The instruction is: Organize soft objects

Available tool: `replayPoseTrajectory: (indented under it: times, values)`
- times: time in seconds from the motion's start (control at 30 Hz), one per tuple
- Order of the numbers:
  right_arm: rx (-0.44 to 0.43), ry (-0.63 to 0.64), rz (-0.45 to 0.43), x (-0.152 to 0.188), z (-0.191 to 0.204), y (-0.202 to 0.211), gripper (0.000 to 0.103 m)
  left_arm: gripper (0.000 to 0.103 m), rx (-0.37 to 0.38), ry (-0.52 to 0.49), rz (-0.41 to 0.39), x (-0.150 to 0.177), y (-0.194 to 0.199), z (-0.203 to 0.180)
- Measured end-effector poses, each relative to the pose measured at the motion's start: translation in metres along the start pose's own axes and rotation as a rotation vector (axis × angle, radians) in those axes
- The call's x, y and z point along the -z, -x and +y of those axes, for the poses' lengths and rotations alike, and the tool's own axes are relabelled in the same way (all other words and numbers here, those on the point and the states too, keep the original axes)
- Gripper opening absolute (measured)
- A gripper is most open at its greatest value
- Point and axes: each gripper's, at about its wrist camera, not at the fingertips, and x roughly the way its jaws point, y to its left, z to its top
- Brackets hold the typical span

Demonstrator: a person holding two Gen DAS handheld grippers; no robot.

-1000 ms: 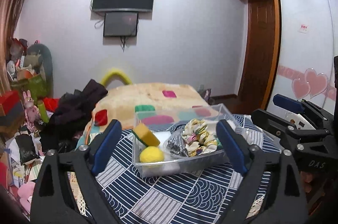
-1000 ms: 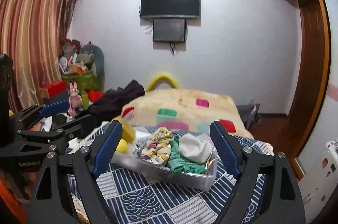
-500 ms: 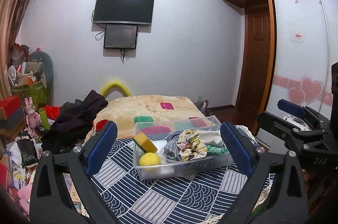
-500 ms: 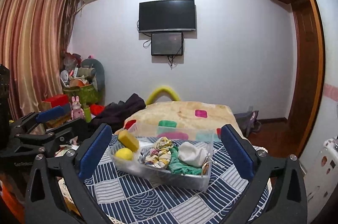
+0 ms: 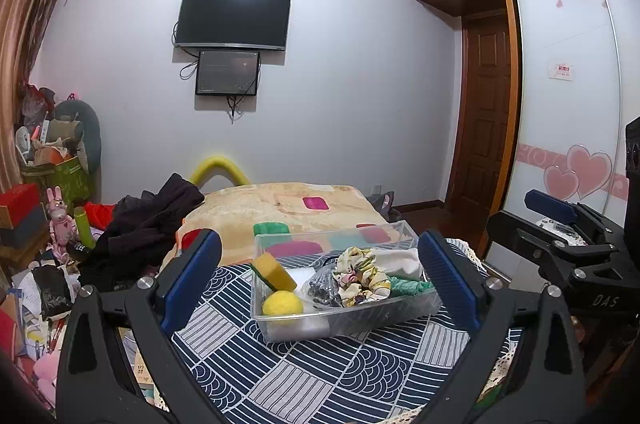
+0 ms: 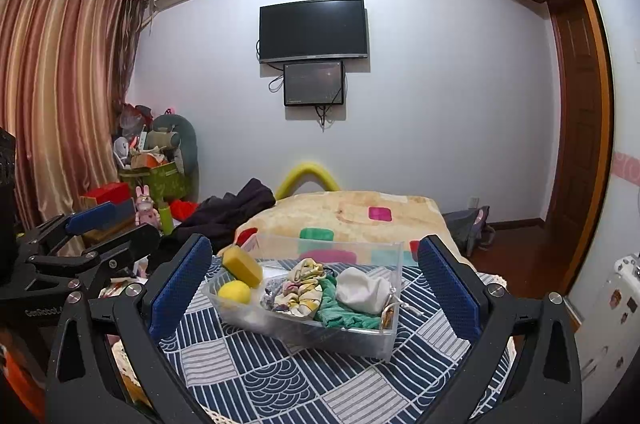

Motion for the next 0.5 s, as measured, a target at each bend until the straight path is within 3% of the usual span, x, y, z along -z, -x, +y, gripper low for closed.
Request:
replayPoseTrajectory:
  times: [0.5]
  values:
    - [-0.001, 0.0, -0.007, -0.0025, 0.0044, 0.008, 0.103, 0.1, 0.003, -0.005, -0.003, -0.0008, 0.0, -0.0017]
